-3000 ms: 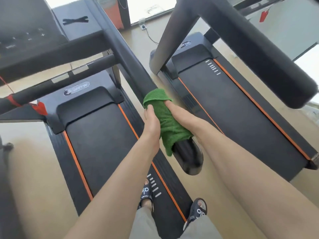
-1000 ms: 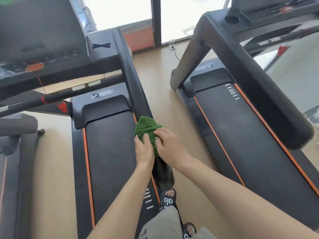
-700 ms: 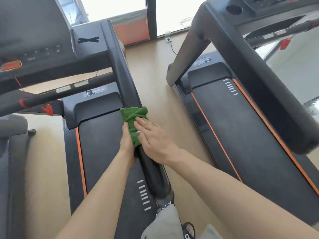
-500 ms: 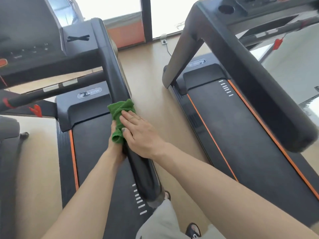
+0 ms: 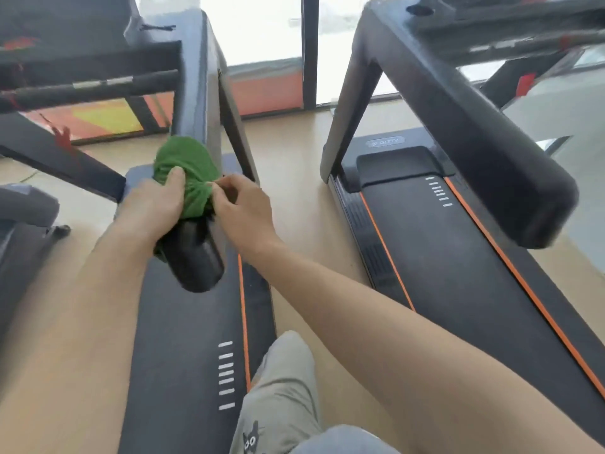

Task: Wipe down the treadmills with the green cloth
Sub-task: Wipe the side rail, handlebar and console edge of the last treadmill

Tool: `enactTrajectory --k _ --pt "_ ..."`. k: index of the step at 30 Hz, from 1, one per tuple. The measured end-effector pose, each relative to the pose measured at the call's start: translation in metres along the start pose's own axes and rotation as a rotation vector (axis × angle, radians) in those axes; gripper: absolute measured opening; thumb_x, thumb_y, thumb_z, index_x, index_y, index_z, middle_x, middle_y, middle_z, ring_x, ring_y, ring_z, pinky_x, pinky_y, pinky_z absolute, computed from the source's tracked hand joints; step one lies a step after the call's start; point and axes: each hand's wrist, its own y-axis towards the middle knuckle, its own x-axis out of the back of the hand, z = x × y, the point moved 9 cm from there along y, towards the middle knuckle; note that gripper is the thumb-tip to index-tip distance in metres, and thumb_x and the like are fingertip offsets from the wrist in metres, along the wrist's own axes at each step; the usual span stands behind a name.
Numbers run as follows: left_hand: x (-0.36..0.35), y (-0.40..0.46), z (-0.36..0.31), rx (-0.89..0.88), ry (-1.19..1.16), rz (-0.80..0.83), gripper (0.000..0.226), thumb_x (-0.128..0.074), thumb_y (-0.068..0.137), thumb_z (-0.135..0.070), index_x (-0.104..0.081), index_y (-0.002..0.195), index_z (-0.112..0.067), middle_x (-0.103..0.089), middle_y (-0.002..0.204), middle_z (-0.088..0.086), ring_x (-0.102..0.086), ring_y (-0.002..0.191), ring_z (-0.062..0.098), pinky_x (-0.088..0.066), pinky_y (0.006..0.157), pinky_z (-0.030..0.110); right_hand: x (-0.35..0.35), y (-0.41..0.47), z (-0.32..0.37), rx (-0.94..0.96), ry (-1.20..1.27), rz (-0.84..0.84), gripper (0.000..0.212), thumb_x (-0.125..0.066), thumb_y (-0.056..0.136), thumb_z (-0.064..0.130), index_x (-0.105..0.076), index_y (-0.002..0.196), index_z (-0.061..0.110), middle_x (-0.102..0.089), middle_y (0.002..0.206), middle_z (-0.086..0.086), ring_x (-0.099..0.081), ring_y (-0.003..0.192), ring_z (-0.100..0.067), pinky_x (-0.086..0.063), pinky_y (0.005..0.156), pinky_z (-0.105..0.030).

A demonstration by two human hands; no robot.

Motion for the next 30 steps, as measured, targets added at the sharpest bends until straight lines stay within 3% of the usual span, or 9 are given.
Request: enactTrajectory --k 4,7,11,14,17,20,22,25,30 --pt "0.006 -0.086 -0.004 -0.073 0.292 -0.270 0.071 -0.048 0.100 -0.048 -0.038 0.134 0.014 -0.045 0.134 0.040 -0.044 0.127 0.055 -0.039 0.102 0.058 0.037 -0.062 -0.015 0.008 0.035 0.166 0.015 -0.057 0.098 0.023 -0.066 0.092 0.013 -0.064 0.083 0.002 -0.061 0.083 -0.018 -0.049 0.075 -0.031" --pt "0.002 -0.131 -0.018 -0.150 0.293 -0.300 0.050 -0.052 0.100 -0.032 -0.045 0.129 0.008 -0.050 0.126 0.036 -0.051 0.117 0.052 -0.043 0.094 0.057 0.070 -0.085 -0.028 -0.069 0.007 0.217 0.017 -0.052 0.102 0.023 -0.063 0.096 0.011 -0.061 0.088 -0.002 -0.057 0.084 -0.018 -0.047 0.070 -0.030" --pt "-0.058 -0.193 -0.080 -0.338 0.055 0.052 0.028 -0.050 0.101 -0.035 -0.062 0.104 -0.010 -0.064 0.096 0.011 -0.059 0.094 0.034 -0.047 0.079 0.040 0.152 -0.098 -0.025 -0.139 0.006 0.092 0.022 -0.048 0.102 0.023 -0.063 0.101 0.006 -0.057 0.085 -0.001 -0.053 0.077 -0.015 -0.044 0.067 -0.031" --pt "-0.100 -0.217 -0.116 -0.299 -0.218 0.243 0.044 -0.048 0.100 -0.048 -0.065 0.106 -0.008 -0.067 0.104 0.011 -0.062 0.102 0.031 -0.050 0.093 0.043 0.231 -0.102 -0.009 -0.099 -0.053 -0.019 0.021 -0.045 0.103 0.024 -0.061 0.103 0.009 -0.058 0.090 0.000 -0.053 0.084 -0.014 -0.043 0.071 -0.031" --pt "-0.136 -0.233 -0.147 -0.231 -0.463 0.465 0.070 -0.060 0.072 -0.074 -0.066 0.114 -0.018 -0.069 0.115 0.005 -0.066 0.108 0.025 -0.050 0.103 0.047 0.303 -0.103 0.001 -0.088 -0.097 -0.120 0.022 -0.043 0.104 0.028 -0.055 0.091 0.014 -0.051 0.081 0.003 -0.048 0.077 -0.012 -0.037 0.068 -0.032" --pt "-0.156 -0.255 -0.191 -0.411 -0.322 0.594 0.048 -0.076 0.079 -0.051 -0.061 0.114 -0.021 -0.071 0.109 0.002 -0.069 0.102 0.019 -0.055 0.094 0.039 0.357 -0.102 0.009 -0.077 -0.119 -0.222 0.026 -0.043 0.104 0.029 -0.052 0.084 0.015 -0.047 0.075 0.004 -0.046 0.072 -0.011 -0.036 0.066 -0.030" --pt "-0.161 -0.255 -0.218 -0.543 -0.181 0.563 0.032 -0.074 0.087 -0.034 -0.057 0.112 -0.025 -0.071 0.106 -0.001 -0.069 0.097 0.017 -0.056 0.086 0.036 0.384 -0.099 0.014 -0.073 -0.154 -0.267 0.025 -0.043 0.104 0.029 -0.051 0.086 0.014 -0.045 0.076 0.002 -0.044 0.070 -0.012 -0.036 0.062 -0.029" --pt "-0.160 -0.248 -0.269 -0.753 -0.078 0.449 0.015 -0.066 0.092 -0.032 -0.061 0.104 -0.024 -0.069 0.098 0.000 -0.068 0.092 0.019 -0.057 0.084 0.040 0.424 -0.083 0.019 -0.043 -0.210 -0.358 0.030 -0.044 0.102 0.027 -0.042 0.073 0.019 -0.039 0.068 0.004 -0.038 0.062 -0.012 -0.033 0.057 -0.028" --pt "-0.151 -0.223 -0.356 -1.024 -0.218 0.261 0.011 -0.058 0.097 -0.036 -0.066 0.099 -0.028 -0.067 0.089 -0.006 -0.063 0.087 0.014 -0.054 0.084 0.037 0.494 -0.041 0.038 0.038 -0.281 -0.596 0.035 -0.050 0.096 0.028 -0.035 0.065 0.021 -0.034 0.061 0.007 -0.034 0.058 -0.010 -0.030 0.056 -0.026"
